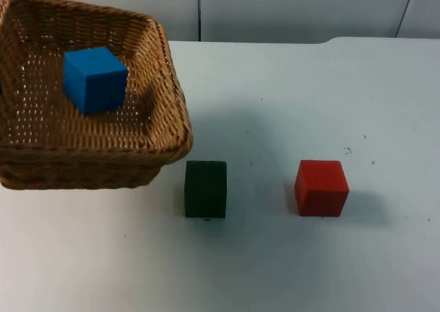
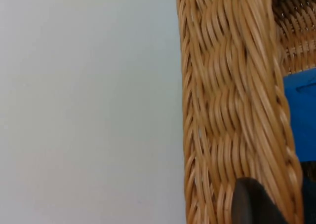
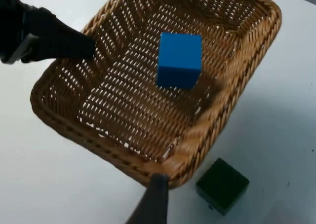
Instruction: Pick up the basket with the left hand and place the blue cube into the basket with the right hand.
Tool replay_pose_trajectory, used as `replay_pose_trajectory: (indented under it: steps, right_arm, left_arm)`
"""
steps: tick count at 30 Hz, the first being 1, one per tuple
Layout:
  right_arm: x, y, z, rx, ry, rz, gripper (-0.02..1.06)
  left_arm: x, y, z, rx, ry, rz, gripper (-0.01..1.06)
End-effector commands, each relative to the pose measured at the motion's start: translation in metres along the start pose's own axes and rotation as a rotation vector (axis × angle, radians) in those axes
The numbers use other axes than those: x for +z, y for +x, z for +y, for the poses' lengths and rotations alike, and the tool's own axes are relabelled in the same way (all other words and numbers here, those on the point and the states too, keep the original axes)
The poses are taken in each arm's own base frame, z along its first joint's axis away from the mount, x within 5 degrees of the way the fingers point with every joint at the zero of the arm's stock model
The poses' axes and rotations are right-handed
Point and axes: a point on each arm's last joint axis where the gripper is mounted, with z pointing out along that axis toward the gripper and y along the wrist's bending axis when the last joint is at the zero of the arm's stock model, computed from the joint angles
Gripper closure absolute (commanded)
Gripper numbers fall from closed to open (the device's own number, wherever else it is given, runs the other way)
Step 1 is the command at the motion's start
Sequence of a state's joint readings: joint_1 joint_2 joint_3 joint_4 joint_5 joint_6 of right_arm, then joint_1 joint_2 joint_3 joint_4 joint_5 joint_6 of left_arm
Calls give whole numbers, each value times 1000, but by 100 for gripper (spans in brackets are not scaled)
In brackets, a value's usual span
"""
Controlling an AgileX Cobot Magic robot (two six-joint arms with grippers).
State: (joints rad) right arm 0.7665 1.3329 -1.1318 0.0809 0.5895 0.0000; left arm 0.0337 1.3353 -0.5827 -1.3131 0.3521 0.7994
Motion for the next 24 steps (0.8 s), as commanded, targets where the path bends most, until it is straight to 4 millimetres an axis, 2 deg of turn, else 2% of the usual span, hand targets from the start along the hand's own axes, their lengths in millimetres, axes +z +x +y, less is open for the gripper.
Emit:
replay_pose_trajectory:
  steps: [1, 5, 15, 24]
  right_arm:
    - [-6, 3, 1, 2, -4, -21, 22]
    - [-16, 8, 1, 12, -4, -25, 22]
    - [-49, 11, 2, 15, -10, -47, 22]
    - [-68, 11, 3, 20, -15, -90, 22]
  left_arm:
    - [-3, -5, -1, 7, 19, -13, 105]
    - [1, -8, 10, 31, -3, 0, 105]
    - [42, -21, 24, 69, -25, 87, 105]
    - [66, -15, 42, 60, -69, 110, 105]
